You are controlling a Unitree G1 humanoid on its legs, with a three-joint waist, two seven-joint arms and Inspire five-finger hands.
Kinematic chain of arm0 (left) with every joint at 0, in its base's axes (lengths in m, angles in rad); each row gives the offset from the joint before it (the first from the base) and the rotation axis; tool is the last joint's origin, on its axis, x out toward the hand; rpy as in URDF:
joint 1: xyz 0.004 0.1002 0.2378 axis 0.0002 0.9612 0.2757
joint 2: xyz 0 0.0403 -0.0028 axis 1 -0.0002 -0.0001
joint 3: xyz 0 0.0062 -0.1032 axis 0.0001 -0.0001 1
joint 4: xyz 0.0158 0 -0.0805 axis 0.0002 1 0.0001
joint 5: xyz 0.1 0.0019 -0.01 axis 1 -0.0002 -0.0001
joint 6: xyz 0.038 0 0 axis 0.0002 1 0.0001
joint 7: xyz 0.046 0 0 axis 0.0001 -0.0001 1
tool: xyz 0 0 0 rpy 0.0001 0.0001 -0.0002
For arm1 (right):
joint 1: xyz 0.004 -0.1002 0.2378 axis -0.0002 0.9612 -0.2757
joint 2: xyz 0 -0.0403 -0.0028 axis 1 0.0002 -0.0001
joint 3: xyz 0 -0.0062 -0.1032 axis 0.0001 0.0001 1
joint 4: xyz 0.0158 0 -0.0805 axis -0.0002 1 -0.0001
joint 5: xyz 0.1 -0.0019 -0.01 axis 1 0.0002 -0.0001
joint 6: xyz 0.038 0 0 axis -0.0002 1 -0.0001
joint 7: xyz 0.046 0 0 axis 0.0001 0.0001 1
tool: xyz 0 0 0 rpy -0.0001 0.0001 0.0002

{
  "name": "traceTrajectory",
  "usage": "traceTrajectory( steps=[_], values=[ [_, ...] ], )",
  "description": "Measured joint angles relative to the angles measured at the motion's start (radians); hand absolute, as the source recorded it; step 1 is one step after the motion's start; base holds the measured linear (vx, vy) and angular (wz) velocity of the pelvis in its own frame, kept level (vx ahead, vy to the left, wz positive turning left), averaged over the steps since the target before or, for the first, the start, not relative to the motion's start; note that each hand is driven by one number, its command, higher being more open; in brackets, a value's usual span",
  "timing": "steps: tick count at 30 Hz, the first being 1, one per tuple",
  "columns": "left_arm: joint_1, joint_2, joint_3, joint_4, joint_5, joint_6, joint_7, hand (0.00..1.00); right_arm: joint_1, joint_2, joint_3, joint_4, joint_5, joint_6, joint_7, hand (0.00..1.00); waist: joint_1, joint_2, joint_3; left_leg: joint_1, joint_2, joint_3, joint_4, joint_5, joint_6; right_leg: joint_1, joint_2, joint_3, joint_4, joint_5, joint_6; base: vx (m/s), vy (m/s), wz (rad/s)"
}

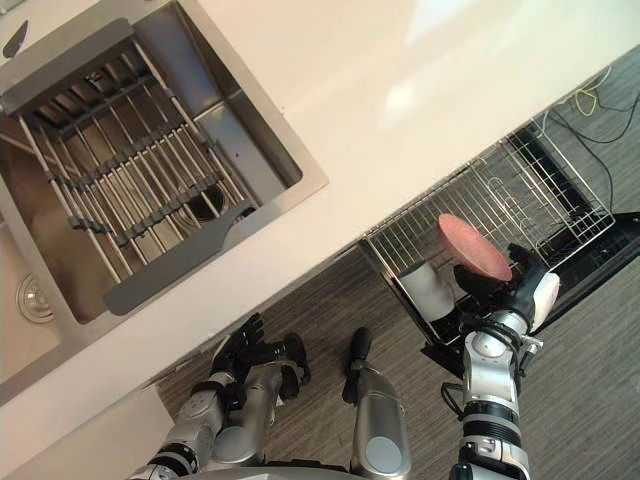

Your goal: Walk over to the sink, pick up the cup, carry it to the dishwasher, place the cup inside the dishwasher, then close the dishwasher door

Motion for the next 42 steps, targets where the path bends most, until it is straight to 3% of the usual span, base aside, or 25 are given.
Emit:
traceTrajectory(
  steps=[8, 14, 21, 29, 34, 42],
  values=[
    [0.007, 0.002, 0.000, -0.005, 0.000, 0.004, 0.000, 1.00, 0.088, 0.004, 0.000, -0.228, -0.018, -0.071, -0.033, 1.00, -0.007, -0.002, -0.001, 0.012, 0.018, 0.014, 0.011, -0.009, -0.007, 0.004, 0.012, 0.014, 0.011, -0.006, -0.008, -0.01, -0.033, -0.07],
    [0.026, 0.007, 0.001, -0.012, 0.000, 0.002, 0.001, 1.00, 0.150, 0.046, 0.000, -0.351, -0.017, -0.126, -0.034, 1.00, -0.020, -0.021, -0.013, 0.052, 0.024, 0.017, 0.007, -0.015, -0.017, 0.040, 0.019, 0.015, 0.014, -0.020, -0.012, 0.01, -0.019, -0.01],
    [0.076, 0.008, 0.022, -0.010, 0.018, -0.011, 0.001, 1.00, 0.260, 0.099, -0.036, -0.487, 0.049, -0.167, -0.001, 1.00, -0.040, -0.035, -0.060, 0.108, 0.028, 0.035, -0.014, -0.028, -0.027, 0.080, 0.028, 0.029, 0.007, -0.037, -0.008, 0.04, -0.013, -0.07],
    [0.130, 0.010, 0.051, 0.011, 0.021, -0.007, 0.002, 1.00, 0.407, 0.226, -0.127, -0.448, 0.203, -0.181, 0.052, 1.00, -0.068, -0.044, -0.132, 0.197, 0.026, 0.049, -0.059, -0.032, -0.039, 0.163, 0.039, 0.031, -0.034, -0.043, -0.004, 0.08, -0.012, -0.04],
    [0.132, 0.015, 0.067, 0.036, 0.059, 0.007, 0.003, 1.00, 0.429, 0.287, -0.130, -0.245, 0.292, -0.185, 0.075, 1.00, -0.073, -0.044, -0.150, 0.233, 0.030, 0.053, -0.065, -0.036, -0.045, 0.202, 0.044, 0.030, -0.049, -0.046, -0.004, 0.00, -0.006, -0.01],
    [0.141, 0.014, 0.100, 0.039, 0.060, 0.011, 0.001, 1.00, 0.432, 0.291, -0.154, -0.086, 0.468, -0.227, 0.186, 1.00, -0.073, -0.043, -0.161, 0.239, 0.036, 0.060, -0.057, -0.038, -0.050, 0.207, 0.046, 0.033, -0.041, -0.046, -0.005, 0.00, -0.005, -0.02]
  ],
)
